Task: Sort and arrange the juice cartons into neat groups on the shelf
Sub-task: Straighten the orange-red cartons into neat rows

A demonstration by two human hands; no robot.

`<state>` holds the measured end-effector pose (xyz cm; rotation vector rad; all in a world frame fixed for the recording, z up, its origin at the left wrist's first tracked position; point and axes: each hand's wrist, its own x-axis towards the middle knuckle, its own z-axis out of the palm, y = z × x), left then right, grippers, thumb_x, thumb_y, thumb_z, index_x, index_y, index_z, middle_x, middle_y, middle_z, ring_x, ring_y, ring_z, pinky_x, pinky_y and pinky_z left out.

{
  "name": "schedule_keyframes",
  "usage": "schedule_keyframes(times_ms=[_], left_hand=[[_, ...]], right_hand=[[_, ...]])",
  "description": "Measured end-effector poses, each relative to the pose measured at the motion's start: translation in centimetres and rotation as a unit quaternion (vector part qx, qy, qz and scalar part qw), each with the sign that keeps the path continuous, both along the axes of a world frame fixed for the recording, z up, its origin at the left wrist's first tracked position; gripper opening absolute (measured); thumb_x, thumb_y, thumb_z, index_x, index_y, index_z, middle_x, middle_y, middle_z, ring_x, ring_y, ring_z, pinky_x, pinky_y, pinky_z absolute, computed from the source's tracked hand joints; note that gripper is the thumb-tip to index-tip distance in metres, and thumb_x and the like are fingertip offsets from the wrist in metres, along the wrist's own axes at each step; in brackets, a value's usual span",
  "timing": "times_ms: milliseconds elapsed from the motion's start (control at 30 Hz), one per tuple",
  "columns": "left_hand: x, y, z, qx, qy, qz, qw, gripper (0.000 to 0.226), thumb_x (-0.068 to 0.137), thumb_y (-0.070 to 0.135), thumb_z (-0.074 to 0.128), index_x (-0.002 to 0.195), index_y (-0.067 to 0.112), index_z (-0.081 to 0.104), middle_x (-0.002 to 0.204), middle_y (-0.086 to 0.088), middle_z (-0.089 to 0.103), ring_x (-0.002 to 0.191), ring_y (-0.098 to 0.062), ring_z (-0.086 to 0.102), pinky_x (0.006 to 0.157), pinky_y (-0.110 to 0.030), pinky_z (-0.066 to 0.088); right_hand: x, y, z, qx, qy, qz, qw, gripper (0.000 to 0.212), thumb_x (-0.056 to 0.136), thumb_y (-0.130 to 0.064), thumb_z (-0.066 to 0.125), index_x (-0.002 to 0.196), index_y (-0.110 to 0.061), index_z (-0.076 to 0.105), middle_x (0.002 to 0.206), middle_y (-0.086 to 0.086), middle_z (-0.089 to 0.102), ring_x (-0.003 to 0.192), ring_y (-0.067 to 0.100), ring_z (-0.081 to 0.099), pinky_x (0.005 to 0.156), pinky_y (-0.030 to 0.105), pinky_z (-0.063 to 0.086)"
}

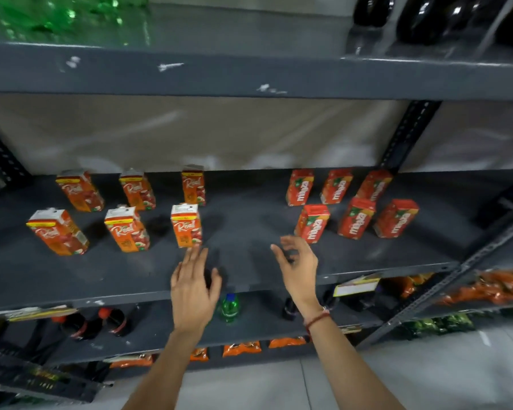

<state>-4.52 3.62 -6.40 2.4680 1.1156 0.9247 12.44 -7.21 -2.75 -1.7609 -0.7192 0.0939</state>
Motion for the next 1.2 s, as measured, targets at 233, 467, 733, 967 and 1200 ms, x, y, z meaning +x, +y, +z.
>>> schedule_keyframes(times_ms=[233, 467, 733, 967, 1200], left_hand=[[12.7, -7.7, 2.2, -0.106, -0.024, -0.081, 0.991, 0.063, 0.089, 0.031, 0.059, 0.139, 0.001, 0.036, 0.14, -0.016, 0.047, 0.122, -0.031, 0.051, 0.099, -0.042, 0.039], [19.3, -9.4, 1.2, -0.134, -0.061, -0.016, 0.989, 0.076, 0.081, 0.041, 0.068, 0.139, 0.002, 0.037, 0.114, -0.013, 0.066, 0.105, -0.028, 0.061, 0.103, -0.045, 0.032], [22.7, -9.7, 0.2, -0.163, -0.097, 0.126, 0.974, 0.056, 0.074, 0.04, 0.072, 0.118, 0.009, 0.055, 0.106, -0.008, 0.069, 0.101, -0.025, 0.063, 0.108, -0.041, 0.023], [23.2, -9.7, -0.5, -0.15, -0.095, 0.15, 0.973, 0.054, 0.076, 0.045, 0.069, 0.116, 0.012, 0.056, 0.102, -0.006, 0.071, 0.101, -0.023, 0.064, 0.11, -0.037, 0.019], [23.2, -9.8, -0.8, -0.125, -0.088, 0.127, 0.98, 0.053, 0.076, 0.047, 0.067, 0.114, 0.012, 0.058, 0.099, -0.005, 0.072, 0.099, -0.022, 0.065, 0.109, -0.039, 0.026]], right_hand=[[8.0, -6.6, -0.1, 0.0, 0.005, -0.225, 0.974, 0.03, 0.083, -0.018, 0.067, 0.108, -0.008, 0.054, 0.106, 0.017, 0.057, 0.098, 0.033, 0.056, 0.089, 0.052, 0.048], [12.5, -5.4, -0.2, -0.099, 0.042, -0.182, 0.977, 0.085, 0.071, -0.023, 0.079, 0.135, 0.002, 0.031, 0.132, 0.025, 0.042, 0.126, 0.039, 0.038, 0.107, 0.046, 0.033], [14.4, -4.3, -0.8, -0.132, 0.017, -0.183, 0.974, 0.061, 0.072, -0.017, 0.076, 0.121, 0.002, 0.045, 0.119, 0.021, 0.055, 0.115, 0.035, 0.048, 0.102, 0.038, 0.035], [15.1, -5.1, -1.0, -0.122, 0.024, -0.117, 0.985, 0.051, 0.065, -0.012, 0.079, 0.109, 0.0, 0.053, 0.11, 0.017, 0.062, 0.108, 0.032, 0.055, 0.096, 0.042, 0.045], [14.4, -5.5, -1.1, -0.126, 0.015, -0.124, 0.984, 0.053, 0.068, -0.015, 0.077, 0.113, 0.0, 0.052, 0.113, 0.017, 0.061, 0.109, 0.03, 0.052, 0.095, 0.034, 0.041]])
